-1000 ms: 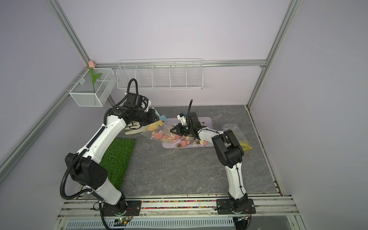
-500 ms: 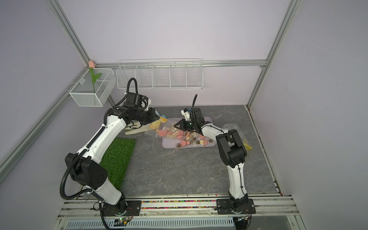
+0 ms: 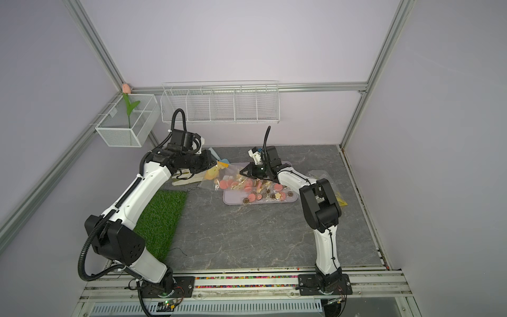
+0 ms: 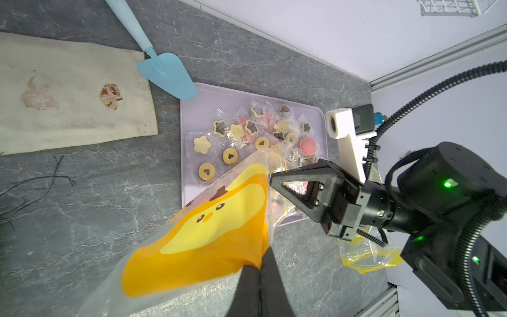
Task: Pour cookies out of the ziploc bag
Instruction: 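Pour the cookies out of the ziploc bag onto the tray.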
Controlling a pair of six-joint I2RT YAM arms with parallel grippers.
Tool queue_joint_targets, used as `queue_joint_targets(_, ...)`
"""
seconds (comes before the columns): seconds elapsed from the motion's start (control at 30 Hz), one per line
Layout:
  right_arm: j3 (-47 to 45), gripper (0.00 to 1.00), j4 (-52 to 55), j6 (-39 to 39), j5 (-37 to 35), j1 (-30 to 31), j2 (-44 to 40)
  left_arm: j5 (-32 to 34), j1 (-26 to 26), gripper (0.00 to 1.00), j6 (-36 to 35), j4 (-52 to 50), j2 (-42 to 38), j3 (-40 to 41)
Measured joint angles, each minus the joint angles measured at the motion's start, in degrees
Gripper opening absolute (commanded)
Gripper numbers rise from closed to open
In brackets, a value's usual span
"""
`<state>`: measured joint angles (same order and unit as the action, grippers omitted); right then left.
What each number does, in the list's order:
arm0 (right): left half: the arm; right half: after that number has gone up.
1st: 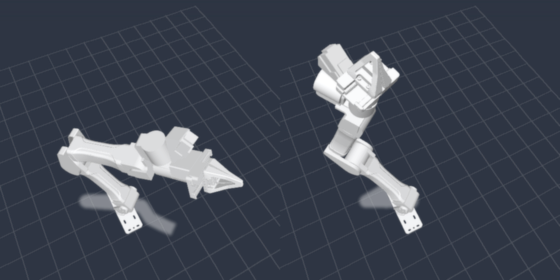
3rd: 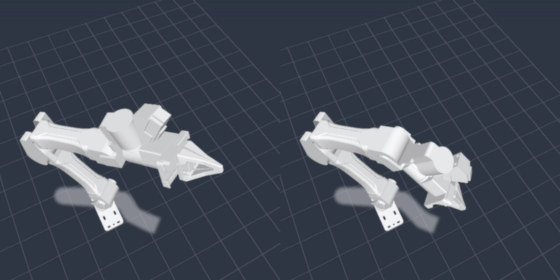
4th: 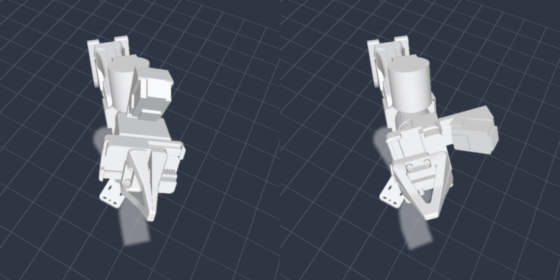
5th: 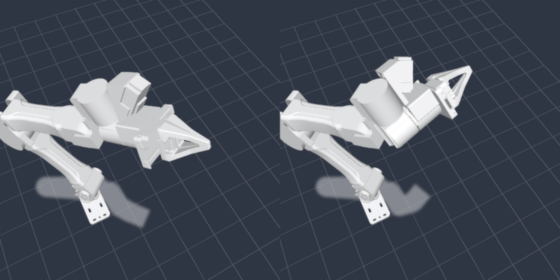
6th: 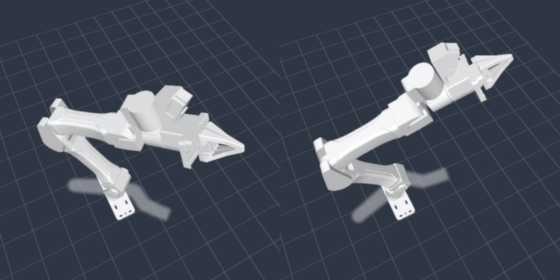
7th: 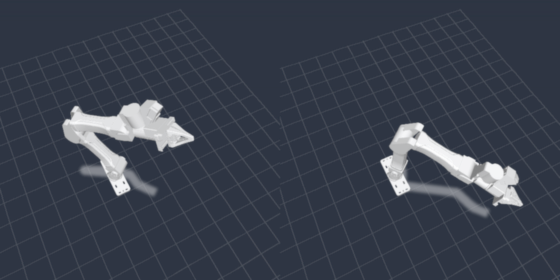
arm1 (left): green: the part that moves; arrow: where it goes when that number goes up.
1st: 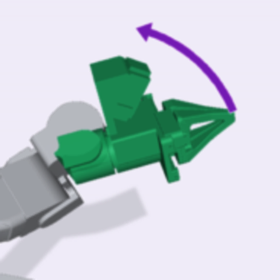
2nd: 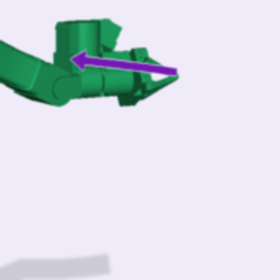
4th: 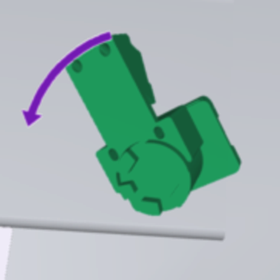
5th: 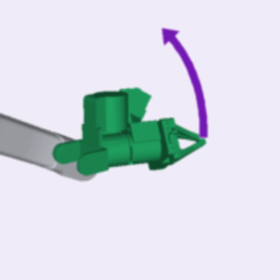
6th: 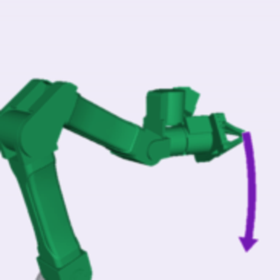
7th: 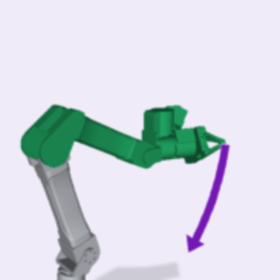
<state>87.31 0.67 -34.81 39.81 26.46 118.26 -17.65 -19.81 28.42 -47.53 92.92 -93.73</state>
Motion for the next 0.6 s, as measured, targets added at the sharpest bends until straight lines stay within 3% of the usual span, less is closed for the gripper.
queue_joint_targets(0.6, 6.4, 0.07, 8.0, 4.9, -2.3, 4.1, 0.7, 0.5, 5.2, 0.00, -0.8, 1.8, -5.7, 9.8)
